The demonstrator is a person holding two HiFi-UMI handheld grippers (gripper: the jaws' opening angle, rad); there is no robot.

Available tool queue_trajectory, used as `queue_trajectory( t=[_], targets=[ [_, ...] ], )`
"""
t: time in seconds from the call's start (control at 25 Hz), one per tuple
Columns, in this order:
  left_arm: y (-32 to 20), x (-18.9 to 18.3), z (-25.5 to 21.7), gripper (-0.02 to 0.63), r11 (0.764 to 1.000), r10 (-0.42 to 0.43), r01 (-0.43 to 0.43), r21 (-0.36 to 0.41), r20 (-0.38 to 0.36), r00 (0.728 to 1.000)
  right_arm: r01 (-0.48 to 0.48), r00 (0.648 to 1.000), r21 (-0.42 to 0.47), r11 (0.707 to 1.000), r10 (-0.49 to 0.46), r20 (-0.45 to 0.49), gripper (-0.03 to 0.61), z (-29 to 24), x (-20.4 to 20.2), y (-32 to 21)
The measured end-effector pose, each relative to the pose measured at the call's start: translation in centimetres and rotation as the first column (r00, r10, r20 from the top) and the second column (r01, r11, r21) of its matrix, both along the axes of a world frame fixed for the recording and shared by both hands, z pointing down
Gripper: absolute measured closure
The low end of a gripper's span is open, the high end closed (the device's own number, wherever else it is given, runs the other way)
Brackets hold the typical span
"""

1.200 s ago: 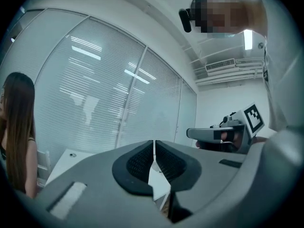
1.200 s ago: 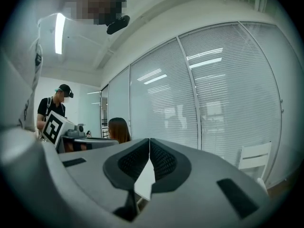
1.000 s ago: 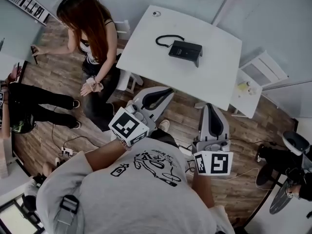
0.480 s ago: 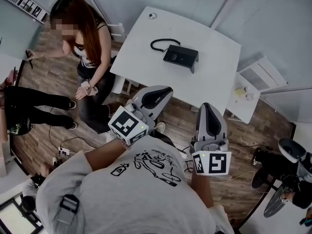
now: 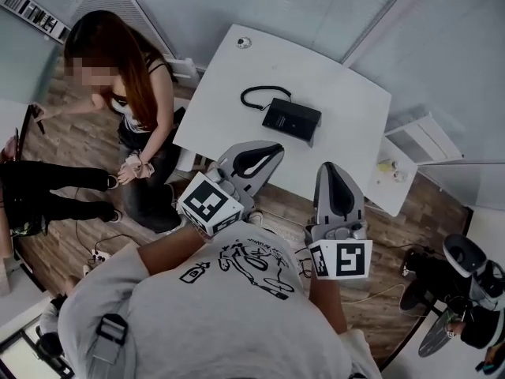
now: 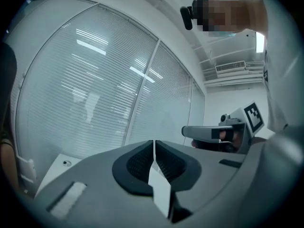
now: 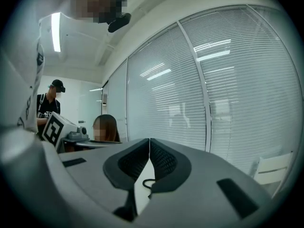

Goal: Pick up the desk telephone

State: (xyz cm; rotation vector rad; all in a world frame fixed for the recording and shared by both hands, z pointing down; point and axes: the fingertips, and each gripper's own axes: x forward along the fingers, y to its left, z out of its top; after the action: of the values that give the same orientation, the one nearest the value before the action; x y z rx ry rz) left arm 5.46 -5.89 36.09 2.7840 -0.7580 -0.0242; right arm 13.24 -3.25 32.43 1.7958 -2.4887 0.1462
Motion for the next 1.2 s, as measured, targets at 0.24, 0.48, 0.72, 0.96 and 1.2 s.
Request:
queue_trajectory(
  t=[0.24, 0.48, 0.72, 0.96, 1.2],
  targets=[
    [-6.7, -2.3, 0.1, 0.606, 1.0, -0.007, 0.007, 0.0, 0.002, 1.0, 0.001, 1.0, 0.007, 1.0, -0.001, -0.015, 0.572, -0.7, -1.6, -6.6],
    [-11.1, -3.1, 0.5, 0.606, 1.0, 0.01, -0.01, -0.005, -0.003, 1.0, -0.023, 0.999, 0.001, 1.0, 0.023, -0.026, 0.572, -0.3, -2.2, -10.5],
    [-12.8, -2.7, 1.1, 0.606, 0.999, 0.028, -0.028, -0.017, -0.001, 1.0, -0.035, 0.998, 0.001, 0.999, 0.035, -0.043, 0.572, 0.0, -1.7, -12.0],
    [-13.8, -0.7, 1.2, 0.606, 0.997, 0.063, -0.063, -0.046, -0.007, 0.998, -0.02, 1.0, -0.029, 0.999, 0.019, -0.009, 0.572, 0.9, -0.3, -12.7],
    [-14.6, 0.6, 3.9, 0.604, 0.988, 0.114, -0.11, -0.107, 0.03, 0.993, 0.005, 1.0, -0.092, 0.996, -0.002, 0.027, 0.571, 3.6, 1.3, -13.5]
  ],
)
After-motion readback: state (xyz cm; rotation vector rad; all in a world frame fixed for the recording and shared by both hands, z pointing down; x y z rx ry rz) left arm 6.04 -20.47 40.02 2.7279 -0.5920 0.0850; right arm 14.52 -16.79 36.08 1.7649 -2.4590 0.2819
